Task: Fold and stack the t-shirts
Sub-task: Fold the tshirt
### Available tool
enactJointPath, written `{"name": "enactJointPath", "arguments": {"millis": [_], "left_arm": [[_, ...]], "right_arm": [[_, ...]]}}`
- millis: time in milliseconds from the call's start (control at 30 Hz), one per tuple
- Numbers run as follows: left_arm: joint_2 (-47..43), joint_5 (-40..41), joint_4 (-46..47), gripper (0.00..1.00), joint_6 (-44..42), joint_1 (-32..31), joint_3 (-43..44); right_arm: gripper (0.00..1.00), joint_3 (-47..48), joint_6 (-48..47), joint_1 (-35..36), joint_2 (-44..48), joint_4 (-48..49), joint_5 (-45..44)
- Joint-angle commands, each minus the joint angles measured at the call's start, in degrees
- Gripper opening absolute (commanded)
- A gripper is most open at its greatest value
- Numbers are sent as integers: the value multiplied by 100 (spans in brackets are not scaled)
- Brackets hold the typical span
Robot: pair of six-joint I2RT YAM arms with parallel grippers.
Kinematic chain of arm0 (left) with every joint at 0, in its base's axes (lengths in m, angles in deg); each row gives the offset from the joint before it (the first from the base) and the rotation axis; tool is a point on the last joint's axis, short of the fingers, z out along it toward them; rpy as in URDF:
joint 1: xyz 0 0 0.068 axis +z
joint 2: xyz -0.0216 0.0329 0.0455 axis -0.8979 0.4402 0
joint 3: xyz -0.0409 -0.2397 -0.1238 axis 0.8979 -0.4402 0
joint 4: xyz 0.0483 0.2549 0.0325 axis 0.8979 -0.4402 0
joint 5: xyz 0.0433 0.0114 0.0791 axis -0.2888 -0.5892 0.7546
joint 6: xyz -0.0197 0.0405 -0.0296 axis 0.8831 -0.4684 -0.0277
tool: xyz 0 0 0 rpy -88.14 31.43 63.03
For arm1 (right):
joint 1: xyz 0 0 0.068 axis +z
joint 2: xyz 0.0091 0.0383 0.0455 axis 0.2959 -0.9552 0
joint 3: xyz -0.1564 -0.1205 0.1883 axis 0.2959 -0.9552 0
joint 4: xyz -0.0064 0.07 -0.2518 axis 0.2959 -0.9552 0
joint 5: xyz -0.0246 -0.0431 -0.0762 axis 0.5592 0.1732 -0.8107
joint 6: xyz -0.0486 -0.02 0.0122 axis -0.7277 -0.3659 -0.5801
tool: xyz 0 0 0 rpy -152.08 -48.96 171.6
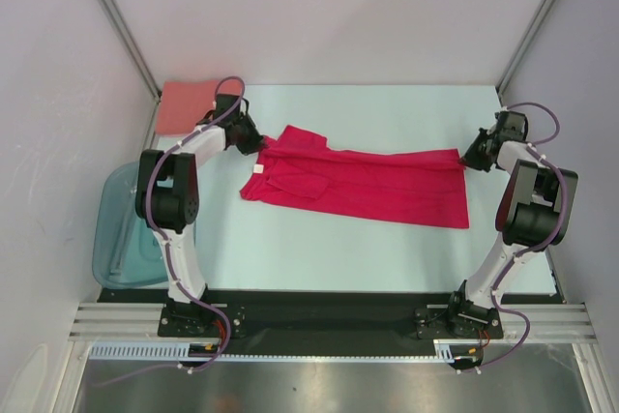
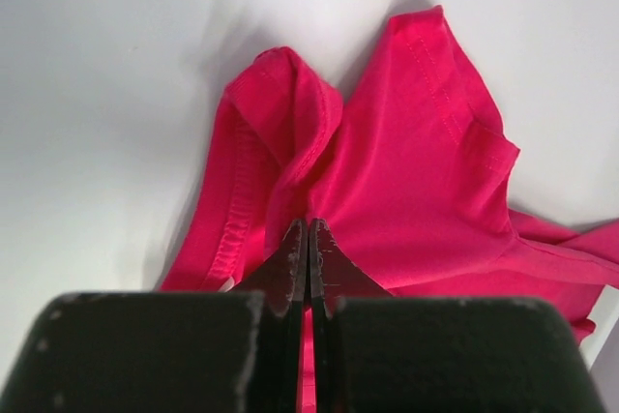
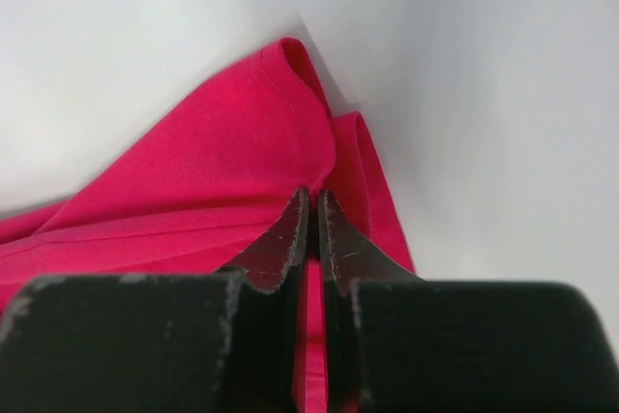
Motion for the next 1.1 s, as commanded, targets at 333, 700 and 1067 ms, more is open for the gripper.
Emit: {"name": "enactJointPath", "arguments": {"millis": [333, 700, 1067], "left_arm": [[-1567, 1127, -90, 64, -617, -119, -355], [557, 511, -414, 56, -2173, -480, 2122], [1842, 1056, -511, 57, -2481, -778, 3407]], "right_arm": [[47, 19, 51, 147, 1030, -611, -1211], [61, 160, 315, 587, 1278, -154, -368], [61, -51, 201, 535, 1173, 101, -87]]}}
